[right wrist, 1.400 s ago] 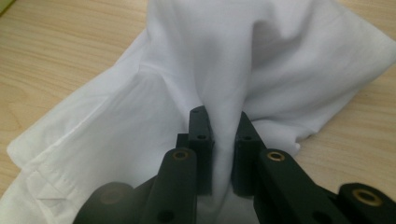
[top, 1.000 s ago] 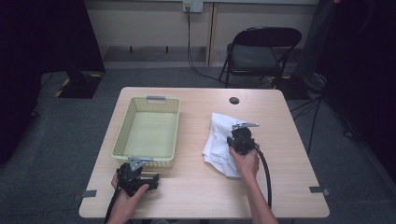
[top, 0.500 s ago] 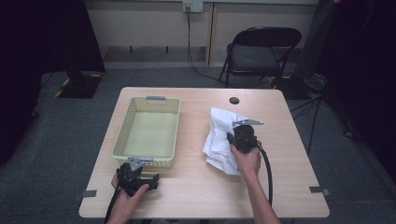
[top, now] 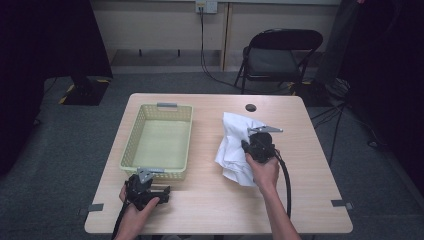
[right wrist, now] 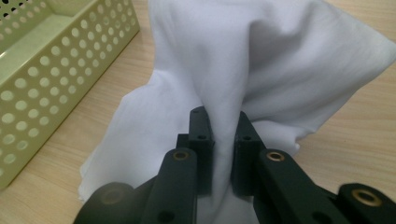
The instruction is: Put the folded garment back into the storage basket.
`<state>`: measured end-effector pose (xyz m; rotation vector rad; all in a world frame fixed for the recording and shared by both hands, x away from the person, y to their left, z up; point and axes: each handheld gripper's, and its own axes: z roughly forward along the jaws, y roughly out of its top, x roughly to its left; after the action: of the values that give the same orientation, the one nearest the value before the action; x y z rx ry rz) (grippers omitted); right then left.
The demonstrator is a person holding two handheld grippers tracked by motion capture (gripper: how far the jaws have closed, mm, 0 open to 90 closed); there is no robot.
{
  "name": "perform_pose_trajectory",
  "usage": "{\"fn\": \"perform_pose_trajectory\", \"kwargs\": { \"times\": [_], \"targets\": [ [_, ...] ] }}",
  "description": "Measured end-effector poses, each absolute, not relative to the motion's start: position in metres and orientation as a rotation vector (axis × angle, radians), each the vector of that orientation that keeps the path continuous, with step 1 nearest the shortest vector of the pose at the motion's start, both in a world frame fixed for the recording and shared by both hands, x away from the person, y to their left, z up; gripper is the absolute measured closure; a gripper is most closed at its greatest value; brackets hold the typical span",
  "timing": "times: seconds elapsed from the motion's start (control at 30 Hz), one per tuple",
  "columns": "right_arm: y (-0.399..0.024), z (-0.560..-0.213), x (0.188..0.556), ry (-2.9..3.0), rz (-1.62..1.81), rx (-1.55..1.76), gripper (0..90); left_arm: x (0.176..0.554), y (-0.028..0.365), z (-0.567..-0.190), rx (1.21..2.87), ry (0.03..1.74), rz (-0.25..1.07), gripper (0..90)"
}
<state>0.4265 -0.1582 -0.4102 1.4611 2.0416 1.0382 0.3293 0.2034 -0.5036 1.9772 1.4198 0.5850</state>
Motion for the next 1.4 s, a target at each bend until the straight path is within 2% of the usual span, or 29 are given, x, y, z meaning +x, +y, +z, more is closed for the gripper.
{"fn": "perform_pose_trajectory", "kwargs": {
  "times": [1.4],
  "targets": [
    [-0.138,-0.376,0.414,2.041,1.186,1.378,81.9,0.329,0.203,-0.504,1.977,1.419,0.585,0.0]
  ]
}}
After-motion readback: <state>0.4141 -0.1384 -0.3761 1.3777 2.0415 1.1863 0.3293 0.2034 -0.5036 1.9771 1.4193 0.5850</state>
